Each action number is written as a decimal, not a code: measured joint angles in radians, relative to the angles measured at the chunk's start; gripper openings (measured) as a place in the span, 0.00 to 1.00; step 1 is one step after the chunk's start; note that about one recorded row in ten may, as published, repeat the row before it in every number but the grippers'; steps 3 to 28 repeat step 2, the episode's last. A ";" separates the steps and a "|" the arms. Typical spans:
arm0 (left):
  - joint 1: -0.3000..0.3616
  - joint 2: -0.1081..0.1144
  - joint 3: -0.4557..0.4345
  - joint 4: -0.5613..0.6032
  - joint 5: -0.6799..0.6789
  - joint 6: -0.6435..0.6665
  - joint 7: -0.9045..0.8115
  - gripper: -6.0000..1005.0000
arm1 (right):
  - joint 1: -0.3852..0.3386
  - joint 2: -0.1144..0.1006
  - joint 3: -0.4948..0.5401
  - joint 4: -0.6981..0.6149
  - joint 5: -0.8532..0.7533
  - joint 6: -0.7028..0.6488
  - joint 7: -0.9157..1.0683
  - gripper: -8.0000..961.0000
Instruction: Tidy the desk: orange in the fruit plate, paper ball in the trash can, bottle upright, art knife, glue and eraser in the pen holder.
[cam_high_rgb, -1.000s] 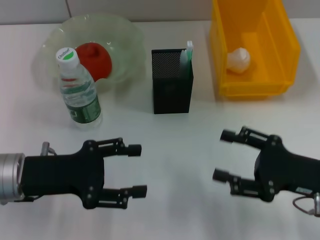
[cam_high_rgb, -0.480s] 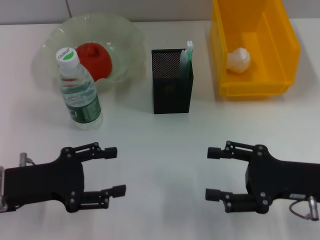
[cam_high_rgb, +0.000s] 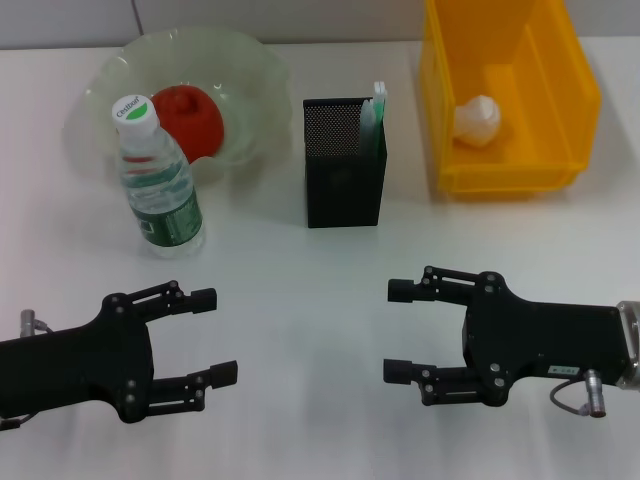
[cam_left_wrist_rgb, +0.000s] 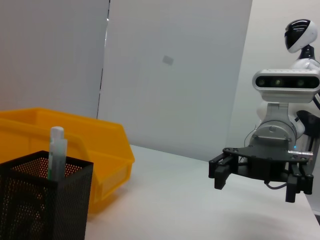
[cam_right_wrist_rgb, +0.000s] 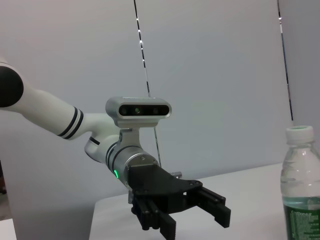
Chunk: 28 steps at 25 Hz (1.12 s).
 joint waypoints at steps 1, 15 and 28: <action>0.001 0.000 0.000 0.000 0.000 0.001 0.000 0.81 | 0.002 0.000 0.000 0.002 0.000 0.001 0.000 0.83; 0.003 0.000 -0.001 0.000 0.000 0.001 0.000 0.81 | 0.003 0.000 0.000 0.003 0.000 0.001 0.000 0.83; 0.003 0.000 -0.001 0.000 0.000 0.001 0.000 0.81 | 0.003 0.000 0.000 0.003 0.000 0.001 0.000 0.83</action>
